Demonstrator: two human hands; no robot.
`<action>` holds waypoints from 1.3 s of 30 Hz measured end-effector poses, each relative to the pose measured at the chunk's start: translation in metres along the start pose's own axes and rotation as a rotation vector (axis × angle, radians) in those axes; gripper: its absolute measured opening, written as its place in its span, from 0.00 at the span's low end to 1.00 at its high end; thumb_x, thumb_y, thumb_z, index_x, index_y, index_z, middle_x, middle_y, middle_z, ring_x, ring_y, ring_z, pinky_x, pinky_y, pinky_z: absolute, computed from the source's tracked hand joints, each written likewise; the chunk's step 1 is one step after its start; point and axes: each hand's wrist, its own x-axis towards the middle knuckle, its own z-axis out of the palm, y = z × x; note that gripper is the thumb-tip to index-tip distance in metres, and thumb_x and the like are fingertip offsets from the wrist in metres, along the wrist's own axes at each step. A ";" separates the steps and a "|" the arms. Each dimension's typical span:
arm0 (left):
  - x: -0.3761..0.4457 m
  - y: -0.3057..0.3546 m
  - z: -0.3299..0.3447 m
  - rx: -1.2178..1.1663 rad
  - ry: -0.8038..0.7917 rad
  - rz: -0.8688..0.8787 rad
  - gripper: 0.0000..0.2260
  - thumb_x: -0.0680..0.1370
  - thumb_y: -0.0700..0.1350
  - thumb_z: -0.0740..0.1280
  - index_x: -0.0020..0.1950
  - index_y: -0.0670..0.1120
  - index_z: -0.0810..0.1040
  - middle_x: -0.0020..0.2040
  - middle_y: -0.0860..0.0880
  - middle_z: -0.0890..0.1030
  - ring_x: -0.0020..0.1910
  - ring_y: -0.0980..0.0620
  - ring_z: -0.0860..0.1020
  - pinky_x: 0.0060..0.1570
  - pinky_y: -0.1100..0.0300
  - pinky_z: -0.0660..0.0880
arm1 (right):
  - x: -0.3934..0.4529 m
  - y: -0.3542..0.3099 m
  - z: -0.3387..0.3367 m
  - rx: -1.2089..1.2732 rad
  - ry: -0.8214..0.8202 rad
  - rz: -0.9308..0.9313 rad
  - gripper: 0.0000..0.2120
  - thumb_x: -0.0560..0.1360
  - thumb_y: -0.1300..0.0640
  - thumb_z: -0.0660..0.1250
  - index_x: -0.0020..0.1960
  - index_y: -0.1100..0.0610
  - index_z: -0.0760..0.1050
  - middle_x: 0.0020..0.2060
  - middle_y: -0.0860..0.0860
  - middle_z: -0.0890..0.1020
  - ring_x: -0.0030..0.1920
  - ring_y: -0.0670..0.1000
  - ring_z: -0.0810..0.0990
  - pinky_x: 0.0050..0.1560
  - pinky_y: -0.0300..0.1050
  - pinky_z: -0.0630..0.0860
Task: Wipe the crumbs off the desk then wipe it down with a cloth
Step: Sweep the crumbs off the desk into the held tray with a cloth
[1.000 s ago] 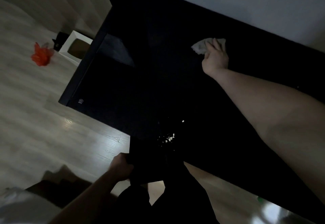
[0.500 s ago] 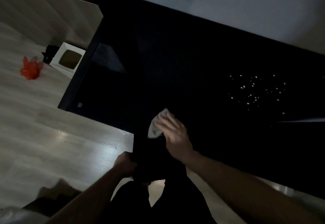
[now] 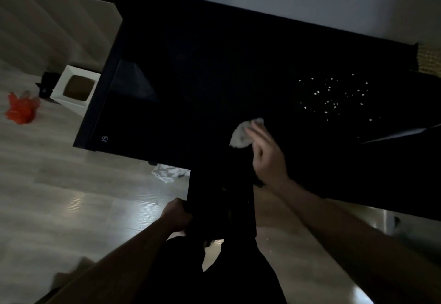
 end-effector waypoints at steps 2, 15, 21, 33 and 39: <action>0.001 -0.003 0.001 -0.016 0.009 -0.003 0.06 0.70 0.43 0.67 0.32 0.47 0.78 0.31 0.49 0.80 0.38 0.47 0.83 0.34 0.60 0.71 | 0.027 0.018 -0.005 -0.105 0.009 0.048 0.20 0.85 0.62 0.54 0.75 0.55 0.71 0.78 0.53 0.66 0.81 0.54 0.59 0.78 0.55 0.62; 0.005 0.006 0.013 0.006 0.035 0.005 0.05 0.69 0.44 0.68 0.34 0.47 0.81 0.34 0.48 0.84 0.39 0.47 0.84 0.36 0.59 0.74 | -0.078 0.029 0.018 -0.209 -0.272 -0.156 0.26 0.78 0.68 0.60 0.74 0.51 0.72 0.79 0.48 0.65 0.81 0.50 0.56 0.78 0.50 0.61; 0.010 0.021 0.044 0.034 0.005 -0.038 0.11 0.64 0.49 0.66 0.40 0.45 0.81 0.36 0.48 0.84 0.40 0.47 0.84 0.36 0.59 0.76 | -0.114 0.032 -0.039 -0.038 -0.377 -0.114 0.25 0.81 0.65 0.60 0.73 0.45 0.73 0.77 0.41 0.66 0.78 0.41 0.63 0.75 0.41 0.66; -0.009 0.091 0.132 -0.108 0.079 -0.141 0.09 0.66 0.47 0.68 0.40 0.42 0.78 0.41 0.42 0.85 0.42 0.44 0.85 0.35 0.57 0.77 | 0.024 0.191 -0.230 -0.201 0.171 0.219 0.22 0.82 0.64 0.59 0.73 0.50 0.73 0.76 0.49 0.71 0.78 0.50 0.65 0.77 0.51 0.66; -0.006 0.107 0.162 -0.114 0.091 -0.155 0.16 0.63 0.50 0.67 0.47 0.44 0.82 0.40 0.47 0.86 0.43 0.49 0.85 0.43 0.56 0.82 | 0.062 0.233 -0.232 -0.369 0.035 0.303 0.24 0.81 0.63 0.58 0.75 0.50 0.70 0.79 0.52 0.63 0.81 0.56 0.55 0.79 0.57 0.61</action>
